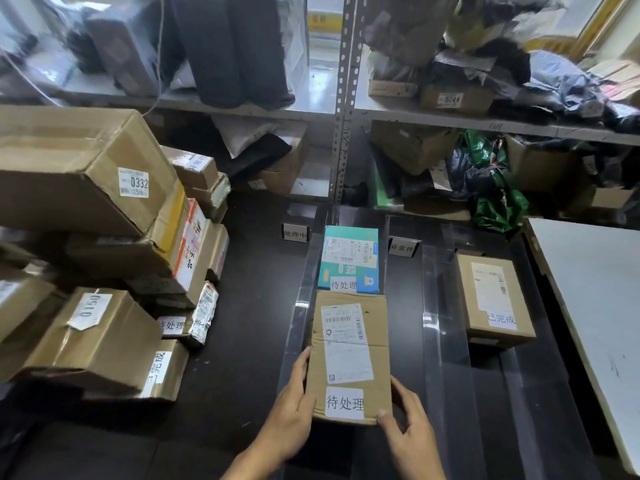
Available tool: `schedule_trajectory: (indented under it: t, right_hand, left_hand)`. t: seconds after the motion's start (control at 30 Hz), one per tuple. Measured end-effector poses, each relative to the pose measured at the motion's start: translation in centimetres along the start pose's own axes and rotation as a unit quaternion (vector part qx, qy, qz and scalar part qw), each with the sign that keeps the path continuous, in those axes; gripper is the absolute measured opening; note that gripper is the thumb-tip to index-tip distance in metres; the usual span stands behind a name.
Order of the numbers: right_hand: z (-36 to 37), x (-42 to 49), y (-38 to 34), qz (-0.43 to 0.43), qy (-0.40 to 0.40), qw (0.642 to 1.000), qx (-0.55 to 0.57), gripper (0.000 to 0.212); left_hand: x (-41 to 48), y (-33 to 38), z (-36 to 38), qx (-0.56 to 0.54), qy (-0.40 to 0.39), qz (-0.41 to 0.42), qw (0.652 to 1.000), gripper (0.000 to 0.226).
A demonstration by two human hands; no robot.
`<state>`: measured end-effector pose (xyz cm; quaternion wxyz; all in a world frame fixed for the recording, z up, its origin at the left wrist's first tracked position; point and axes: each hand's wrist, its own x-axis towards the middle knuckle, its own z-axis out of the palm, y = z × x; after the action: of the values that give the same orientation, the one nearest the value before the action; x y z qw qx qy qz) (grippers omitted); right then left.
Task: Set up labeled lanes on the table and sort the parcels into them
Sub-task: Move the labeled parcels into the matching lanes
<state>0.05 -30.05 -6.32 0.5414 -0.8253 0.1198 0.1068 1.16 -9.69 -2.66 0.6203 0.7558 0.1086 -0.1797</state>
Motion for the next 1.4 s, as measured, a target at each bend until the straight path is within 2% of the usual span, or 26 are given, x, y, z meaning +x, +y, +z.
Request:
schedule_trajectory:
  t: [0.13, 0.27, 0.33, 0.43, 0.53, 0.57, 0.63, 0.7, 0.8, 0.9, 1.07, 1.2, 1.4]
  right_hand:
    - [0.3, 0.7, 0.1, 0.012, 0.01, 0.999, -0.029, 0.053]
    - [-0.6, 2.8, -2.5, 0.02, 0.078, 0.997, -0.006, 0.044]
    - [-0.7, 3.3, -5.3, -0.019, 0.049, 0.999, 0.007, 0.031]
    - [2.2, 2.6, -10.6, -0.12, 0.047, 0.991, 0.035, 0.032]
    - [6.6, 0.5, -16.0, -0.252, -0.078, 0.963, 0.063, 0.033]
    - [8.0, 0.3, -17.3, -0.269, -0.104, 0.955, 0.063, 0.033]
    - [11.6, 0.3, -19.4, -0.288, -0.173, 0.94, 0.053, 0.039]
    - [15.5, 0.5, -20.7, -0.282, -0.251, 0.926, 0.005, 0.033]
    - [21.5, 1.8, -22.4, -0.235, -0.323, 0.916, -0.034, 0.028]
    - [26.5, 2.5, -24.1, -0.194, -0.332, 0.922, -0.053, 0.033]
    - [31.0, 3.5, -24.7, -0.192, -0.289, 0.931, -0.109, 0.06]
    - [32.1, 4.5, -25.0, -0.177, -0.275, 0.939, -0.109, 0.066]
    - [31.7, 3.4, -25.1, -0.189, -0.288, 0.932, -0.112, 0.052]
  left_hand:
    - [-0.4, -0.7, -1.2, -0.021, 0.011, -0.014, 1.0, 0.063]
    - [-1.7, -0.7, -4.3, -0.042, 0.081, 0.008, 0.996, 0.063]
    - [-2.8, -0.5, -6.4, -0.062, 0.126, 0.031, 0.99, 0.061]
    - [-5.0, 0.1, -9.7, -0.115, 0.203, 0.082, 0.969, 0.056]
    - [-7.7, 1.1, -12.9, -0.151, 0.313, 0.153, 0.925, 0.051]
    - [-8.6, 1.3, -13.8, -0.155, 0.354, 0.173, 0.906, 0.05]
    - [-10.2, 1.3, -15.5, -0.148, 0.431, 0.204, 0.866, 0.044]
    - [-11.1, 0.6, -17.1, -0.147, 0.512, 0.21, 0.82, 0.034]
    - [-10.6, -1.7, -19.1, -0.169, 0.617, 0.134, 0.757, 0.028]
    - [-9.1, -4.1, -20.3, -0.217, 0.607, 0.03, 0.764, 0.044]
    - [-7.5, -5.8, -20.4, -0.263, 0.54, -0.066, 0.796, 0.056]
    - [-6.7, -5.6, -20.4, -0.282, 0.52, -0.069, 0.803, 0.054]
    - [-6.3, -4.5, -19.6, -0.33, 0.461, -0.085, 0.819, 0.062]
